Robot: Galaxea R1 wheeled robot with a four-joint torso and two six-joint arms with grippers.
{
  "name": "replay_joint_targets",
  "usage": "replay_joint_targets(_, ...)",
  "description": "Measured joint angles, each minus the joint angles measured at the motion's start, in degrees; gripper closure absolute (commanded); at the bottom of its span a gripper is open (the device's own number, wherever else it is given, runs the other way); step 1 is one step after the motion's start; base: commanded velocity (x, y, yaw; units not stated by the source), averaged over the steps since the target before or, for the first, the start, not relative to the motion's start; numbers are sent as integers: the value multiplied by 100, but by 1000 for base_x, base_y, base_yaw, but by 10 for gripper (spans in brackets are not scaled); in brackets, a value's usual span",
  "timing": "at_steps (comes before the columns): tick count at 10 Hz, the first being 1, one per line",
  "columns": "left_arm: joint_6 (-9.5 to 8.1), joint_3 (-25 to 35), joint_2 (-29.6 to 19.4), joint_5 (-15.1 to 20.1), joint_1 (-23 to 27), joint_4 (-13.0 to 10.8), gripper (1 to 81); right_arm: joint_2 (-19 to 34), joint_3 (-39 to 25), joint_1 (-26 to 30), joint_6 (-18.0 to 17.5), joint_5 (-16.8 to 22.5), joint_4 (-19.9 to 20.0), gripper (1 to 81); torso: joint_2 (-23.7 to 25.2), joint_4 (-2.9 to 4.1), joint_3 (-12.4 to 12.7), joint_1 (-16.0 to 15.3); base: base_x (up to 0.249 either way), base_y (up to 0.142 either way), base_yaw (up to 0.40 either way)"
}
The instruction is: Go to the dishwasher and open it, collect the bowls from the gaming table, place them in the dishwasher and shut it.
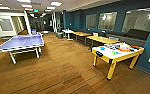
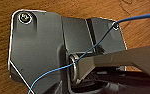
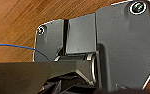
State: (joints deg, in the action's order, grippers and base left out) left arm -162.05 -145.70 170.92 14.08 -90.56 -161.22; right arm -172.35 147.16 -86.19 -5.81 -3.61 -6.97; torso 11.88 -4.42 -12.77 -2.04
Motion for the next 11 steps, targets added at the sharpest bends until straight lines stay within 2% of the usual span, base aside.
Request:
replay_joint_targets(6,0,0,0,6,7,0,10,0,0,-6,0,0,0,10,0,0,0,0,0,0,-352)
replay_joint_targets(11,0,20,5,0,-10,0,10,0,0,-15,0,0,0,10,0,0,0,0,0,-13,0)
